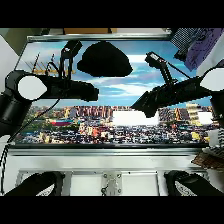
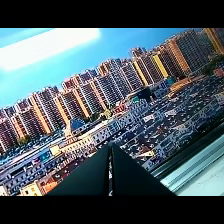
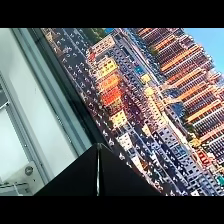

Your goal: Fold the clothes and pants, and hang the long-sleeved shirts on hangers.

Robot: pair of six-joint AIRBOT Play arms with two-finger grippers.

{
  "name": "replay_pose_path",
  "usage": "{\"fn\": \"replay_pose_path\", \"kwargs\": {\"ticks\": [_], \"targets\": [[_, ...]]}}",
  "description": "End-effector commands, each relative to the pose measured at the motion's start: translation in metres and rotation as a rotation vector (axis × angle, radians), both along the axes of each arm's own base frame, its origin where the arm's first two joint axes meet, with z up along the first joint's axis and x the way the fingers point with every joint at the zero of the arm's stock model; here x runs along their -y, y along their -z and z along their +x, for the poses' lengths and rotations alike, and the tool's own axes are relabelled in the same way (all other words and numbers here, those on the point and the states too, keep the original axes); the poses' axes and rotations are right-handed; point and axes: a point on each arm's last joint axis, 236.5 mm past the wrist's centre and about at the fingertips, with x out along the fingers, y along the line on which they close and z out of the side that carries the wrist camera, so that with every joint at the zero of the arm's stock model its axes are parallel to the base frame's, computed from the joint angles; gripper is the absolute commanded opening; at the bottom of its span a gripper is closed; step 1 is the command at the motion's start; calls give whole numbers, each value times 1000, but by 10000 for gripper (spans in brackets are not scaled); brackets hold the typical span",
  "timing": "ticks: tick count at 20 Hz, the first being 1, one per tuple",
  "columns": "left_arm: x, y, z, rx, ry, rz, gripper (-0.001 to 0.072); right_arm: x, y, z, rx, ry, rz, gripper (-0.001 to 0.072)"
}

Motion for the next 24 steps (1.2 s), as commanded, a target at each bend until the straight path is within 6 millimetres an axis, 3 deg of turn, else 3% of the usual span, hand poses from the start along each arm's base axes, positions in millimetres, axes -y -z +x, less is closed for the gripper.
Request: {"fn": "replay_pose_path", "kwargs": {"ticks": [1,5,8,9,10,11,13,15,18,21,24], "targets": [[0,0,0,1,-1,0,11,0,0,0,-2,-1,0,17],[0,-2,2,8,-3,-6,11,0,0,0,-2,-1,0,17],[5,-14,16,74,-26,-49,12,0,0,0,-2,-1,0,17],[5,-19,22,122,-15,-43,189,0,0,0,-2,-1,0,17],[7,-27,33,207,17,-30,630,0,0,0,-2,-1,0,17],[6,-33,48,266,14,-29,691,0,0,0,-2,-1,0,17],[-2,-27,86,295,-7,4,674,0,0,0,-2,-1,0,17],[-12,-4,131,303,5,74,674,0,0,0,-1,-1,0,17],[-12,59,195,292,77,184,674,0,0,0,-2,-1,0,17],[-1,131,247,272,139,247,674,0,0,0,-2,-1,0,17],[8,179,287,296,111,244,674,0,0,0,-2,-1,0,17]]}}
